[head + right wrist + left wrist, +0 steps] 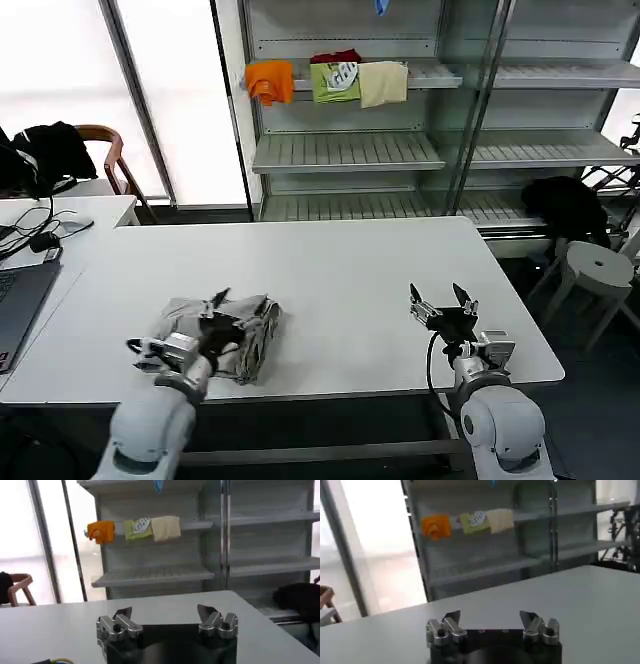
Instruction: Fold and organize the clothes.
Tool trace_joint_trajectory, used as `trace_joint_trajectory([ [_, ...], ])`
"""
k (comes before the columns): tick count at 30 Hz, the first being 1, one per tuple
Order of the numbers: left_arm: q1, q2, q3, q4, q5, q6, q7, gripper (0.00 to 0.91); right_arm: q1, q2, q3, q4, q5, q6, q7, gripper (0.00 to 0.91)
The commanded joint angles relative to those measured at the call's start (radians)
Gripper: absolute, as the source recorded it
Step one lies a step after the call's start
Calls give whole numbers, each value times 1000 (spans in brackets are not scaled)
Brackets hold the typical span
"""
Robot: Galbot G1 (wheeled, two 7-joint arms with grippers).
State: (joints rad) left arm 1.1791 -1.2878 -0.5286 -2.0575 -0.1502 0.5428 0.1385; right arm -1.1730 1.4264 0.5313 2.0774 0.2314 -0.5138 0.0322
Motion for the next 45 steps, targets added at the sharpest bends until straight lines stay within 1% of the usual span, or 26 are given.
trace_joint_trajectory([
  [1, 11, 174, -362, 144, -214, -37, 43, 907, 3, 4, -11, -6, -10, -4, 0, 907],
  [3, 25, 189, -357, 180, -213, -16, 41, 907, 9, 9, -18, -9, -19, -6, 0, 907],
  [8, 27, 153, -315, 235, -191, 4, 37, 907, 17, 20, -33, -7, -32, -16, 2, 907],
  [10, 27, 148, -300, 243, -213, 14, 42, 907, 15, 16, -28, -6, -32, -18, 0, 907],
  [19, 23, 122, -263, 309, -172, -8, 46, 907, 0, 14, -14, -10, -39, -10, -8, 907],
  [24, 10, 126, -268, 350, -180, -11, 44, 907, 5, 16, -19, -21, -48, -6, -10, 907],
  [28, 23, 127, -266, 348, -184, -18, 54, 907, 10, 20, -21, -29, -48, -5, -9, 907],
  [33, 54, 111, -257, 311, -185, -27, 66, 907, 21, 24, -27, -36, -49, -6, -4, 907],
  [35, 56, 107, -253, 311, -182, -26, 66, 816, 24, 26, -29, -36, -49, -7, -4, 907],
  [36, 56, 106, -250, 314, -179, -26, 66, 746, 23, 26, -30, -36, -49, -7, -3, 907],
  [37, 56, 105, -249, 315, -177, -25, 66, 484, 23, 26, -30, -36, -49, -7, -3, 907],
  [38, 57, 105, -246, 317, -177, -25, 66, 363, 23, 27, -30, -35, -49, -7, -3, 907],
  [39, 59, 105, -244, 318, -177, -25, 68, 282, 22, 27, -29, -35, -49, -7, -3, 907],
  [40, 60, 105, -244, 318, -177, -26, 69, 151, 21, 27, -29, -35, -49, -6, -2, 907],
  [41, 61, 104, -241, 318, -177, -24, 71, 101, 20, 27, -28, -35, -49, -6, -2, 907],
  [42, 60, 103, -240, 320, -177, -23, 72, 20, 19, 26, -26, -34, -48, -6, -2, 907],
  [45, 59, 100, -237, 320, -181, -15, 78, 20, 16, 25, -23, -32, -48, -5, 0, 907],
])
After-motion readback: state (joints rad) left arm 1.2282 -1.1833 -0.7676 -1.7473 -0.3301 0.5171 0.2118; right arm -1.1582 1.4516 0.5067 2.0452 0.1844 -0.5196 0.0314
